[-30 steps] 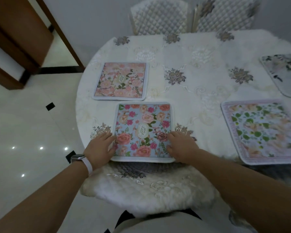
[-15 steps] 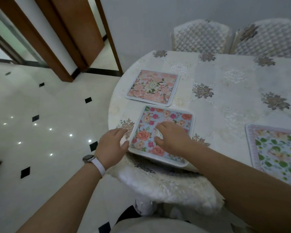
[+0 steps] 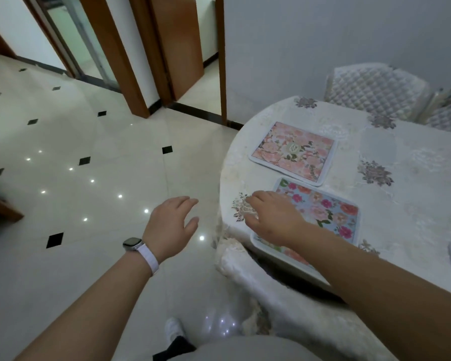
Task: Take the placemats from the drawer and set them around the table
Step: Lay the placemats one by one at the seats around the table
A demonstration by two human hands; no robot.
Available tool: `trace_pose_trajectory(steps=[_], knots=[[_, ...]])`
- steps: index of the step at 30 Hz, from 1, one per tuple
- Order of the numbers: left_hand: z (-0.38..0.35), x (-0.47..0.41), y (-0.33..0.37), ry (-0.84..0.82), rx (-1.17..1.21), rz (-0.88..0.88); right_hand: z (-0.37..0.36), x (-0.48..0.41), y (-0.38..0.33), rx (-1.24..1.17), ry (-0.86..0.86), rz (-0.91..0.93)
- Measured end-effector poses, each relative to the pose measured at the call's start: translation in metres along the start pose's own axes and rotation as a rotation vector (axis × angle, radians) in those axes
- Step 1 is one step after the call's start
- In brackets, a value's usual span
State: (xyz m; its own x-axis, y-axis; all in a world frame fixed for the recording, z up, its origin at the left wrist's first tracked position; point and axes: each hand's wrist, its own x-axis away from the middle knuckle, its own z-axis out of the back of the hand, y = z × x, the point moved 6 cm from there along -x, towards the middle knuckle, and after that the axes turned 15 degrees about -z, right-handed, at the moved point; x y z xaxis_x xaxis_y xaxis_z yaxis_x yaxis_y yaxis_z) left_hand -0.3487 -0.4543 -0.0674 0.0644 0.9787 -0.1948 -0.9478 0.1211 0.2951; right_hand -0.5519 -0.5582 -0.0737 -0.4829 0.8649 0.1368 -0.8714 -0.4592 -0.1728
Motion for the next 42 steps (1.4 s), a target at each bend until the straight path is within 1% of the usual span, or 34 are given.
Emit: trace_pose_trajectory(steps=[4,8,11,15,19,24,29,36,42], knots=[[0.023,0.015,-0.072,-0.015,-0.008,-0.007,-0.01,-0.029,-0.073,0.019,-0.007,-0.021],[0.05,0.029,-0.149,-0.007,-0.022,-0.025,-0.02,-0.062,-0.153,0.029,0.004,0.033],[0.067,0.039,-0.197,-0.018,-0.034,-0.017,-0.019,-0.082,-0.201,0.021,0.024,0.041],[0.086,0.043,-0.243,-0.024,-0.045,-0.003,-0.014,-0.107,-0.247,0.011,0.04,0.068],[0.097,0.035,-0.278,-0.02,-0.048,0.023,-0.009,-0.138,-0.269,0.011,0.044,0.064],[0.095,0.005,-0.307,-0.034,-0.032,0.043,-0.004,-0.189,-0.278,0.002,0.042,0.056],[0.087,-0.05,-0.34,-0.06,-0.042,0.044,-0.002,-0.261,-0.267,-0.024,0.05,0.021],[0.079,-0.177,-0.384,-0.107,-0.062,0.008,0.002,-0.382,-0.222,-0.05,0.021,-0.041],[0.074,-0.302,-0.387,-0.092,-0.068,-0.092,0.025,-0.454,-0.169,-0.093,0.036,-0.115]])
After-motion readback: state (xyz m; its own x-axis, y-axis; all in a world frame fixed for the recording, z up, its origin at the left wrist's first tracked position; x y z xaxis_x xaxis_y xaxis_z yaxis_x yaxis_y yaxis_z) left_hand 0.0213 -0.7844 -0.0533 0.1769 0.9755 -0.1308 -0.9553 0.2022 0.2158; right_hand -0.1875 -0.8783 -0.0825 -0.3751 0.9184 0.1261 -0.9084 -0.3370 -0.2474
